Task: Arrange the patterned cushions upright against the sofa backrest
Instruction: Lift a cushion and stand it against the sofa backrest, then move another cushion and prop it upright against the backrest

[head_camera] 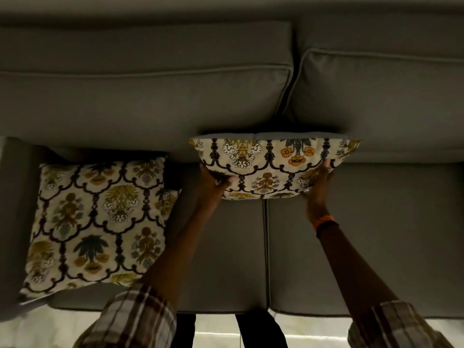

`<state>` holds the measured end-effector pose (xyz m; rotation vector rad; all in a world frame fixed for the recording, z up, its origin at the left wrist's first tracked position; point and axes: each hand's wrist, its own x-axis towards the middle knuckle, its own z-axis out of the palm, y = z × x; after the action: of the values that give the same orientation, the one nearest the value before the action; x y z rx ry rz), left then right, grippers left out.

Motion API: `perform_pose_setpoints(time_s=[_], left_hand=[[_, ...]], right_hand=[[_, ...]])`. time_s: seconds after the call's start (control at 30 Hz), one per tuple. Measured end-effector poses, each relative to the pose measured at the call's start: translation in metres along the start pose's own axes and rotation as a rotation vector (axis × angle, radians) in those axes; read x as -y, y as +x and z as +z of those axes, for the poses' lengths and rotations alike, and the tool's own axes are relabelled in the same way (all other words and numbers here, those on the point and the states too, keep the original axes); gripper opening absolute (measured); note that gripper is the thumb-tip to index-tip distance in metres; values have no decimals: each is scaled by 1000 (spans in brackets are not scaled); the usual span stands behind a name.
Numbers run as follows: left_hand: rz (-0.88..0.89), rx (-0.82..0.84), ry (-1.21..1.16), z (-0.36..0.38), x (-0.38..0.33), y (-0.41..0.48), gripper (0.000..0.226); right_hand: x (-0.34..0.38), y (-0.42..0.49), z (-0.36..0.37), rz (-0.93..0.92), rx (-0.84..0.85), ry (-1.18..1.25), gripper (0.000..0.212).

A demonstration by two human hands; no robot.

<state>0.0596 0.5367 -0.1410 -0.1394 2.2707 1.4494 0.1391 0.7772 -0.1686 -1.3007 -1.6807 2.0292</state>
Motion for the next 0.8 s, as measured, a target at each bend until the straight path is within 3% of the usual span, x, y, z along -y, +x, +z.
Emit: perform_pose_setpoints(time_s=[0.1, 0.17, 0.23, 0.3, 0.4, 0.47, 0.57, 0.7, 0.77, 0.8], left_hand=[[16, 3, 92, -27, 21, -3, 105], [-43, -63, 197, -54, 37, -11, 102], [34, -171, 357, -93, 51, -26, 85], [154, -231, 534, -147, 80, -36, 73], [51, -266, 671, -236, 130, -39, 77], [-142, -314, 619, -294, 160, -44, 92], [-365, -346, 437, -357, 194, -44, 110], [-543, -317, -170, -397, 238, -39, 143], [-606, -295, -225, -396, 240, -39, 156], [-590, -297, -182, -392, 236, -42, 154]], right_hand=[[-18, -37, 29, 16, -271, 37, 57], [-37, -77, 63, 84, -293, -91, 54], [-61, -121, 102, 110, -71, -271, 48], [-81, -161, 149, 121, 154, -368, 58], [-97, -202, 223, 194, 379, -380, 65], [-113, -216, 270, 248, 495, -376, 80], [-133, -222, 318, 261, 535, -374, 124], [-142, -214, 334, 295, 562, -384, 105], [-133, -212, 329, 364, 649, -436, 92], [-128, -214, 326, 393, 701, -439, 66]])
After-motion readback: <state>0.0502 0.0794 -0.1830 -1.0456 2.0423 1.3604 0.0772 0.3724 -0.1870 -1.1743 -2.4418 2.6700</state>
